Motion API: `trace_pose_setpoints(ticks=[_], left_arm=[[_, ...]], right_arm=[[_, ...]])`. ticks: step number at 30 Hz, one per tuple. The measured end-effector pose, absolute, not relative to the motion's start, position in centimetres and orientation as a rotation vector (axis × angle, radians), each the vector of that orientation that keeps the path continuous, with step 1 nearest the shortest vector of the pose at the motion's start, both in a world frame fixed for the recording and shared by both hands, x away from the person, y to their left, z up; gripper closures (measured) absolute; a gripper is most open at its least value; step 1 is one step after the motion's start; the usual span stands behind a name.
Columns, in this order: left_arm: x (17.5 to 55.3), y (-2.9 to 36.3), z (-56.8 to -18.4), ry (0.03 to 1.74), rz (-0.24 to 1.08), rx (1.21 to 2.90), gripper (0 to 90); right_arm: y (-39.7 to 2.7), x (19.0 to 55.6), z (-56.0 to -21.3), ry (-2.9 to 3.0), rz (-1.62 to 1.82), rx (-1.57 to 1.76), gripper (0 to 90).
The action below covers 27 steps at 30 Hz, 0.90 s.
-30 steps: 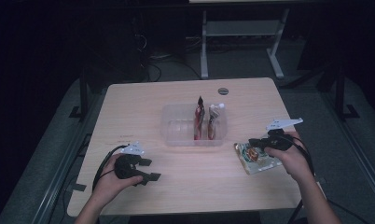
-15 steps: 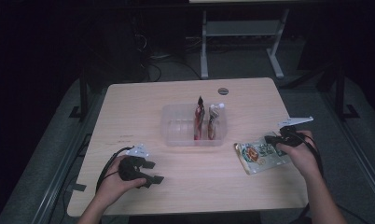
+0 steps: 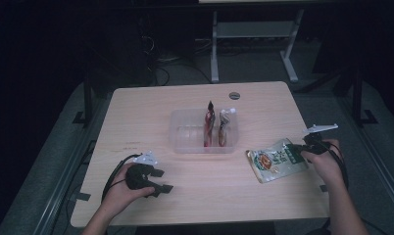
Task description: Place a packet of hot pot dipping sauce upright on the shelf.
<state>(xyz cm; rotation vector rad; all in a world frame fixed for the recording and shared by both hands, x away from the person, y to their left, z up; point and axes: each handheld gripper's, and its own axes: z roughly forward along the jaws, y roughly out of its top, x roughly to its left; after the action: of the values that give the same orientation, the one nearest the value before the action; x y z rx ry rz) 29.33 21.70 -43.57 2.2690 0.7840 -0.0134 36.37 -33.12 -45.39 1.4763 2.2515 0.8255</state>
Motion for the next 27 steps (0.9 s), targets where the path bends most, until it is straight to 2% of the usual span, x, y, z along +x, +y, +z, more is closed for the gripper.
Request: trace_pose_setpoints(ticks=[14, 27], left_arm=[[29.4, 21.5, -43.7, 0.783, -0.019, 2.277, 27.2], [29.4, 21.4, -43.7, 0.779, -0.025, 2.278, 27.2]], right_arm=[[-33.4, 36.5, -46.2, 2.262, 0.792, 1.496, 90.0], [-31.0, 36.3, -46.1, 2.36, 0.833, 1.432, 90.0]])
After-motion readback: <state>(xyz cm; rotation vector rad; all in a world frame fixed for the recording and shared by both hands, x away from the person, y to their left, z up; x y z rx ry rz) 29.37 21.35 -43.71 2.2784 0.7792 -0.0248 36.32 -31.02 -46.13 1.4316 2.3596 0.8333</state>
